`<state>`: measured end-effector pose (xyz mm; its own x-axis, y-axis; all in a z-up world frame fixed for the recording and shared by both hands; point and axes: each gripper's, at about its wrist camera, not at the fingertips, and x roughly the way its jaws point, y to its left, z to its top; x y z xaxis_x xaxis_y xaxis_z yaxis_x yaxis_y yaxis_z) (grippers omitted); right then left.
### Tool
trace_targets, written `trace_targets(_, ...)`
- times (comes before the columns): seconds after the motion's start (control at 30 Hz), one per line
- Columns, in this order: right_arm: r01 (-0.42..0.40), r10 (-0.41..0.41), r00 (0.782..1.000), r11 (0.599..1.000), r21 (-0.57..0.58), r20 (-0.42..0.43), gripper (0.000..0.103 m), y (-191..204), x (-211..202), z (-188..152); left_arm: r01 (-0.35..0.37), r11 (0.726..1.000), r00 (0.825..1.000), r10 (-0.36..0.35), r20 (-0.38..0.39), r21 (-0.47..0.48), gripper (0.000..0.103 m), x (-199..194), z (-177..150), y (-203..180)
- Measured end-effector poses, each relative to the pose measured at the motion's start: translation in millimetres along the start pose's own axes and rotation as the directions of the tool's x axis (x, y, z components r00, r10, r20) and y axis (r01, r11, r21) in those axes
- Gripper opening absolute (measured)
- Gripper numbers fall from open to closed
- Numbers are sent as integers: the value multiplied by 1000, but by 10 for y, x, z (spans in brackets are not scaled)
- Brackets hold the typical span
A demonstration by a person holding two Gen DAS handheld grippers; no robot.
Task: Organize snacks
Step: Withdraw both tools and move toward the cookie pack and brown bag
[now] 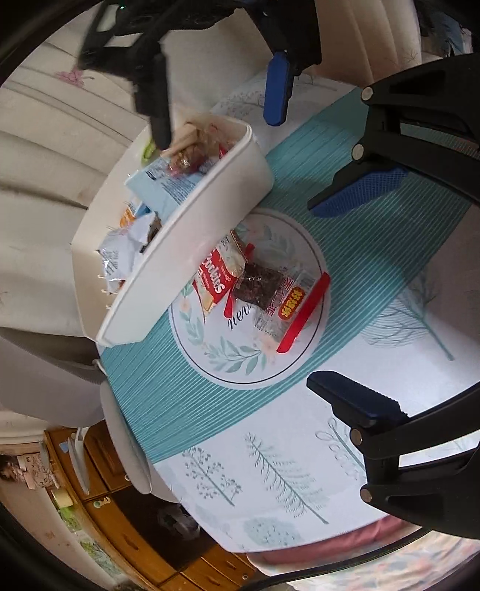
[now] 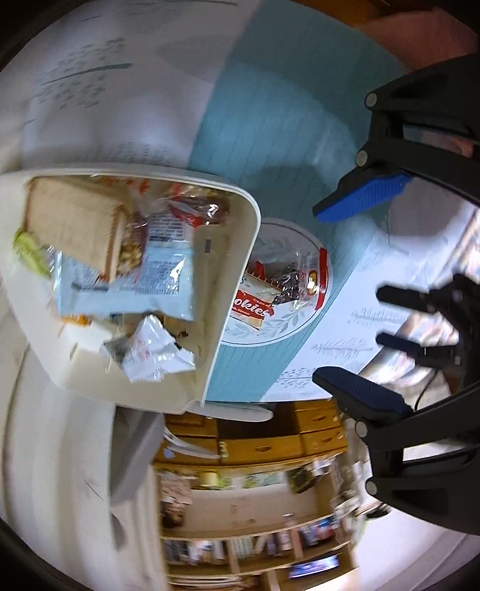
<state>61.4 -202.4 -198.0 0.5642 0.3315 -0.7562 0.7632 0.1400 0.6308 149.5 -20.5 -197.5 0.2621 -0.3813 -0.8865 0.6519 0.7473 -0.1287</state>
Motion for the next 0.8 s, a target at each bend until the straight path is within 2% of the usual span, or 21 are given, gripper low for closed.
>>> trace_targets(0.13, 0, 0, 1000, 999, 49, 12, 81, 58, 177, 94, 12, 1000, 1000, -12, 2, 18, 84, 251, -1, 4)
trace_targets(0.53, 37, -35, 999, 998, 59, -28, 81, 334, 666, 281, 48, 997, 999, -49, 20, 66, 84, 795, 106, 56)
trace_targets(0.8, 111, -109, 993, 993, 49, -48, 80, 442, 867, 329, 44, 988, 999, -45, 4, 149, 84, 1046, 203, 6)
